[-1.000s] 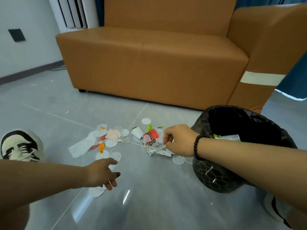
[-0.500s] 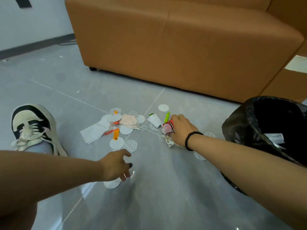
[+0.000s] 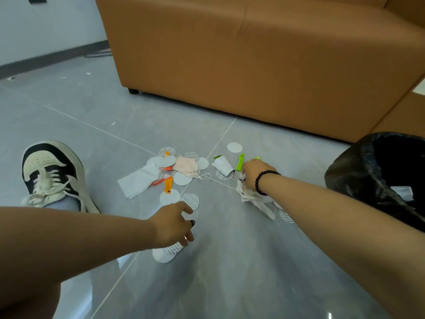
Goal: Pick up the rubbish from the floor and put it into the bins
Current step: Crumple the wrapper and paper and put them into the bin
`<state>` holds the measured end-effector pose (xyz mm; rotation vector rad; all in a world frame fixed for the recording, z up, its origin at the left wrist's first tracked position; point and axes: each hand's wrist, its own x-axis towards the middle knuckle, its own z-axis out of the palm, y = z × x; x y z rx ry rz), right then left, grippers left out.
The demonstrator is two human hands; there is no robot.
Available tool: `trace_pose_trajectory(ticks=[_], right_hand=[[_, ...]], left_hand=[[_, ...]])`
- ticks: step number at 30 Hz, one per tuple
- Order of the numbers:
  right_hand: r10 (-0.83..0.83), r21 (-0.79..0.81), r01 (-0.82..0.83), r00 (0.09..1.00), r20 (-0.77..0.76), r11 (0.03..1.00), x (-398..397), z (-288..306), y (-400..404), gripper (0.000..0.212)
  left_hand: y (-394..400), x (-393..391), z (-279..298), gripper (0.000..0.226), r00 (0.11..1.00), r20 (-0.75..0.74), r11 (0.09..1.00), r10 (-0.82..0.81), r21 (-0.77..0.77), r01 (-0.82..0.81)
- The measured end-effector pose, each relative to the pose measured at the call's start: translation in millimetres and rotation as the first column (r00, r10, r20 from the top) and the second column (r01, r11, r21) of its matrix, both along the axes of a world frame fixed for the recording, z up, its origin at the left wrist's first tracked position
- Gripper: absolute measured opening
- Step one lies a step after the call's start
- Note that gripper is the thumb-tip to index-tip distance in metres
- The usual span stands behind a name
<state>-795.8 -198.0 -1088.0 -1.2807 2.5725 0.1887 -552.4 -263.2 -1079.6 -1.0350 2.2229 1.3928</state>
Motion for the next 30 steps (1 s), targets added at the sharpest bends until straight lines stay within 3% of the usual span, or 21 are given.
trace_pose_trajectory(ticks=[7,13,19,23,27,30], right_hand=[[0.092,-0.100,-0.092,0.996,-0.001,0.991,10,106,26,0.024],[0.101,-0.315,-0.051,0.984,0.143,0.948,44,194,103,0.016],[0.089,-0.557,0.097,0.951,0.297,0.825,68,241,186,0.010],[0.132,-0.683,0.193,0.910,0.393,0.705,79,257,236,0.011],[0.159,-0.783,0.289,0.885,0.438,0.550,83,270,271,0.021],[0.178,-0.799,0.373,0.847,0.500,0.471,78,279,285,0.020]], left_hand=[[30,-4,40,0.032,0.992,-0.128,1.000,0.017,-0.004,-0.018],[82,-6,88,0.060,0.976,-0.216,0.999,-0.003,-0.037,-0.005],[141,-23,163,0.073,0.890,-0.454,0.997,-0.040,-0.078,0.005],[175,-28,203,0.079,0.831,-0.532,0.983,-0.166,-0.152,0.099],[198,-23,227,0.059,0.751,-0.624,0.975,-0.219,-0.121,0.184],[199,-22,235,0.036,0.653,-0.744,0.988,-0.141,-0.151,0.043]])
